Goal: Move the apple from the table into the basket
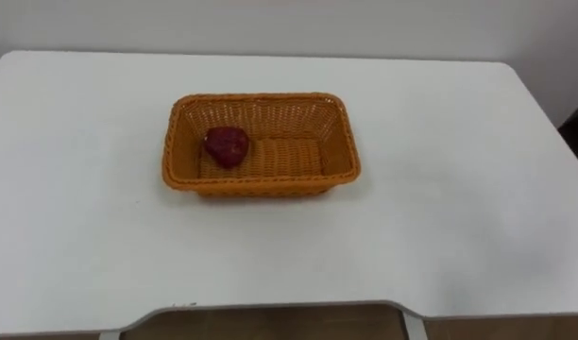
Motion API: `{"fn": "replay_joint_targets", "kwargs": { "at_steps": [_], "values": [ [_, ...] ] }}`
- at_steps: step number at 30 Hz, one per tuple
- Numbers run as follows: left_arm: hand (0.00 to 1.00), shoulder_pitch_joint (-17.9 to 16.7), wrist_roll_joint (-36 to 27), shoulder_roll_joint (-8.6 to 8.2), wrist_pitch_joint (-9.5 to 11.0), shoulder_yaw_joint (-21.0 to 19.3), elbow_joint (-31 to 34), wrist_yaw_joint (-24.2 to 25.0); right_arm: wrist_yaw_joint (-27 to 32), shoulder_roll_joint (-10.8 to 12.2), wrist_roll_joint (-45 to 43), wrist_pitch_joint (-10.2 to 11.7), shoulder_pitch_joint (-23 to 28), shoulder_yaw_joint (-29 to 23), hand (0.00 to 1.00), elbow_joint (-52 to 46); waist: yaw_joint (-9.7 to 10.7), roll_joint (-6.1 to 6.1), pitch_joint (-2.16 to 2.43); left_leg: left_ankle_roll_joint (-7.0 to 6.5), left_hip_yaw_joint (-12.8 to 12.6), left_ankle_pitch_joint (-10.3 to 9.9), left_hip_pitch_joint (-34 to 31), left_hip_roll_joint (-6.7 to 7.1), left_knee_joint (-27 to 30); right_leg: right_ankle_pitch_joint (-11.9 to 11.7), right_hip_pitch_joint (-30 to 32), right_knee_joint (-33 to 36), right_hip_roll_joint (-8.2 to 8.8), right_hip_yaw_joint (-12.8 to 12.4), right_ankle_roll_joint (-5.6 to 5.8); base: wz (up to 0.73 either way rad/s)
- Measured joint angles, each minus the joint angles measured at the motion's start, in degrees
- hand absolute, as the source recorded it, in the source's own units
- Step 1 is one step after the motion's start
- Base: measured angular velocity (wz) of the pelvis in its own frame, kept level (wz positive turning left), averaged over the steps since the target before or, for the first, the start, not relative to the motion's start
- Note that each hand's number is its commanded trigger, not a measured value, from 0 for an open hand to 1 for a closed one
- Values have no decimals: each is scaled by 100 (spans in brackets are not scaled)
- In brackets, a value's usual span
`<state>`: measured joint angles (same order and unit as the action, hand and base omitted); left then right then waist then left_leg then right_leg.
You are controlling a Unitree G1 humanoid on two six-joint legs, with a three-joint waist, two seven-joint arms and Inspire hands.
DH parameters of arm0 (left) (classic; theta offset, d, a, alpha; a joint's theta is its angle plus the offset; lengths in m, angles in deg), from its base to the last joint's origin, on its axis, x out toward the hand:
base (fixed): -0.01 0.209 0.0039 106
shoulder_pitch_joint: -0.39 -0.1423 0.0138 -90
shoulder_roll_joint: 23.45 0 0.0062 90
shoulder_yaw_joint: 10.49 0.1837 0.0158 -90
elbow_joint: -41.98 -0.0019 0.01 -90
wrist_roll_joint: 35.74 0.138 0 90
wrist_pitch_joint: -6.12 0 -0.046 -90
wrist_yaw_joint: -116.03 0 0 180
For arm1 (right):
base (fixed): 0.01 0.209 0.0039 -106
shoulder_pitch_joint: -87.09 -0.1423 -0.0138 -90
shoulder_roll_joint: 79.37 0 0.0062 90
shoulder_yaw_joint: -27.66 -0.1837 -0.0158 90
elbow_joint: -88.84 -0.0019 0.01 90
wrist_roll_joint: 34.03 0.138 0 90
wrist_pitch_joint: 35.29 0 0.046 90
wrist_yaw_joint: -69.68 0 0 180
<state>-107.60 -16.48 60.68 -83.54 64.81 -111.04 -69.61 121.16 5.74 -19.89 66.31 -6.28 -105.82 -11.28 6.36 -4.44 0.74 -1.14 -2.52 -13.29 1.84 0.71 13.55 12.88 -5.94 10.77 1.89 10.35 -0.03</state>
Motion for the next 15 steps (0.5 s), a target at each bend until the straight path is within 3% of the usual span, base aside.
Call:
{"fn": "replay_joint_targets", "kwargs": {
  "at_steps": [4, 8, 10, 13, 15],
  "values": [
    [0, -46, -30, -4, -75, 25, 74, -74, 591, 0, 1738, 91, 192, -569, 0, 282, 286, 85, -14, -3, 12, -3, -138, -6, 53, -32, 58, 15, -7, 2, -10, 0],
    [0, 111, -55, -14, -217, 27, 154, -167, 802, 1, 2672, 81, 448, -746, 0, 1011, 329, 210, -20, -25, -43, 9, -228, 2, 53, -50, 221, 113, 2, -98, -4, -12],
    [0, 189, -121, -14, -303, 26, 273, -167, 701, 29, 3228, 51, 653, -678, 0, 1844, 313, 288, -16, -39, -63, 19, -199, 11, 33, -57, 203, 112, 7, -150, 7, 0],
    [0, 233, -110, -16, -369, 34, 462, -167, 280, 60, 4200, -112, 858, -359, 0, 3255, 281, 263, -27, -40, -53, 51, -213, 7, 4, -57, 218, 104, 5, -157, 5, 3],
    [0, 290, -91, -102, -428, 29, 463, -149, -338, 396, 5022, -310, 958, 55, 0, 4722, 229, 239, -19, -32, -52, 55, -217, 0, 10, -49, 216, 98, -2, -159, -5, 2]
  ]
}}
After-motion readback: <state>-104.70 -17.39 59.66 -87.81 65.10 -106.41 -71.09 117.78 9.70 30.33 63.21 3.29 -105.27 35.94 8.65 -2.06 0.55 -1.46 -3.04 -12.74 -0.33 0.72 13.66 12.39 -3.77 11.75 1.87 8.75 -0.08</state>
